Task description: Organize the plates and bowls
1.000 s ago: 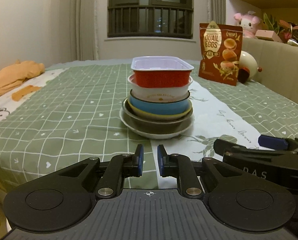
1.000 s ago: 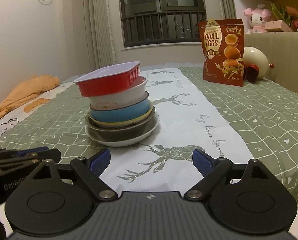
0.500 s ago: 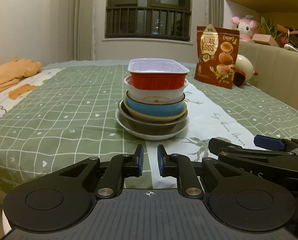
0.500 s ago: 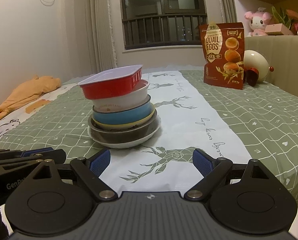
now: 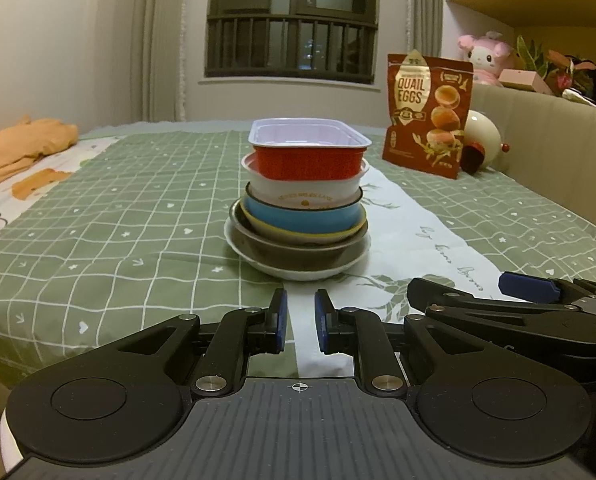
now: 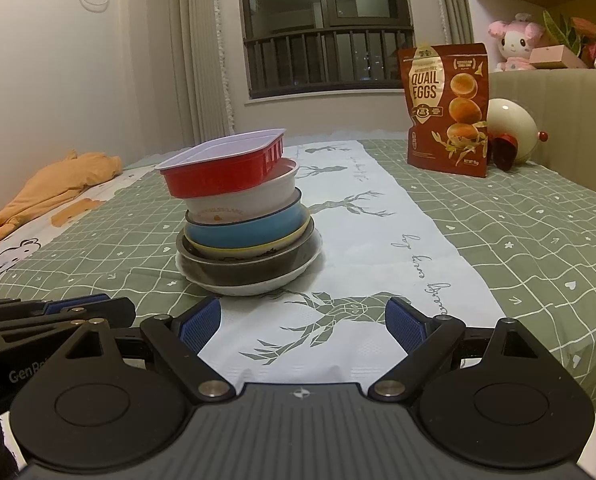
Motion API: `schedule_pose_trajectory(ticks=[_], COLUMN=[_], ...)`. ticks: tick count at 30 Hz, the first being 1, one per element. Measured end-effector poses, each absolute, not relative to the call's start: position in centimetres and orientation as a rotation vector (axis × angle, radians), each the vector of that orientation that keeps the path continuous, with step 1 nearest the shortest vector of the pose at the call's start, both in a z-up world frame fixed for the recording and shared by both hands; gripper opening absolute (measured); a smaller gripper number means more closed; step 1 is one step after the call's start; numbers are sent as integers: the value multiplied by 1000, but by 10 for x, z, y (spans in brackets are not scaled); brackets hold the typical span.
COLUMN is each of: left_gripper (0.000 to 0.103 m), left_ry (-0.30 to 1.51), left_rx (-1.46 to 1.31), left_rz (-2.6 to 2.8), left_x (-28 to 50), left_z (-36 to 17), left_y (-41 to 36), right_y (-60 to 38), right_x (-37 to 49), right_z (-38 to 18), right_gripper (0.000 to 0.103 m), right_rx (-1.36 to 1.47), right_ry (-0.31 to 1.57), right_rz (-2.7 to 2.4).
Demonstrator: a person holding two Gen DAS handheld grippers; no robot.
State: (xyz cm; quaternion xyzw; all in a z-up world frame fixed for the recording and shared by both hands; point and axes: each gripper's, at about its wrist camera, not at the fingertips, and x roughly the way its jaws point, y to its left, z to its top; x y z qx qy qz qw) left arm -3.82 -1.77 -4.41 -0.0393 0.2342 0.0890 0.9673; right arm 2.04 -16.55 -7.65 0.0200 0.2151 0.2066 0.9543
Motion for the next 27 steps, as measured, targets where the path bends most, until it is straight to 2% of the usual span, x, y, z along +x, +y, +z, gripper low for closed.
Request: schedule_pose_trajectory(ticks=[27], left_gripper=[18], left_ry=[477], left_rx=[-90], left_rz=[187], left_x=[-38], left_z=[-43], left_y=[-17], right_y=[-166], right_x=[22], right_z=[-78], right_gripper=[90], right_rx=[48], right_ry=[444], right_rz=[424])
